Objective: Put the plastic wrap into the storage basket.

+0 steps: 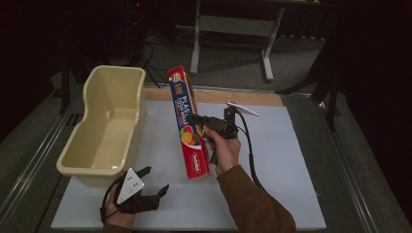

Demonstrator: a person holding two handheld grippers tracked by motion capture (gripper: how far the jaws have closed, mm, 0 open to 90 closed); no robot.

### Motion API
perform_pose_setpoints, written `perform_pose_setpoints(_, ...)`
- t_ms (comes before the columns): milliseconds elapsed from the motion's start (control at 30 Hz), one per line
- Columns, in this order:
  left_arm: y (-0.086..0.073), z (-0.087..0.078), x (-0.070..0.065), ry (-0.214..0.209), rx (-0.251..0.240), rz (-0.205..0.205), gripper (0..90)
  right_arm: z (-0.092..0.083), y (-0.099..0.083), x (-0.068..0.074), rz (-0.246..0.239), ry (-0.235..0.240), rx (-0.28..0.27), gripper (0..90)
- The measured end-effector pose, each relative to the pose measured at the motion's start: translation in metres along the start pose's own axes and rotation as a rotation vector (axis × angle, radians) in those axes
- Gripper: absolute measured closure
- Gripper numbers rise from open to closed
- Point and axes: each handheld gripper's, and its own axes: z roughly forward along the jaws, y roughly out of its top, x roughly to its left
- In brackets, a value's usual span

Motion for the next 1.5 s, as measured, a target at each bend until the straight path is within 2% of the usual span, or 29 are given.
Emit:
perform_pose_setpoints(233,0.0,0.0,0.0,-0.001,-0.001,0.001,18.8,0.009,0.009,0.016,-0.004,0.029,0.001,43.5)
perform_pose_setpoints(567,0.0,0.0,-0.001,-0.004,-0.005,-0.001,18.8,0.025,0.015,0.025,-0.007,0.047,0.008,43.4)
perform_pose_setpoints(733,0.0,0.0,-0.001,-0.004,-0.008,-0.003,18.8,0.036,0.018,0.026,0.047,0.07,0.017,43.3)
perform_pose_setpoints(867,-0.001,0.0,-0.001,-0.004,-0.008,-0.005,18.8,0.045,0.019,0.029,0.056,0.062,0.028,43.2)
perform_pose_setpoints(1000,-0.001,-0.001,-0.001,-0.005,-0.01,-0.007,18.9,0.054,0.021,0.031,0.105,0.081,0.022,43.0)
perform_pose_setpoints(1167,-0.002,0.0,-0.003,-0.006,-0.009,-0.006,18.9,0.067,0.022,0.038,0.109,0.081,0.025,42.9)
perform_pose_setpoints(1400,-0.002,-0.001,-0.004,-0.006,-0.011,-0.004,18.8,0.087,0.021,0.043,0.152,0.091,0.035,42.7)
perform_pose_setpoints(1500,-0.002,-0.002,-0.004,-0.003,-0.012,-0.005,18.9,0.095,0.019,0.048,0.145,0.078,0.037,42.7)
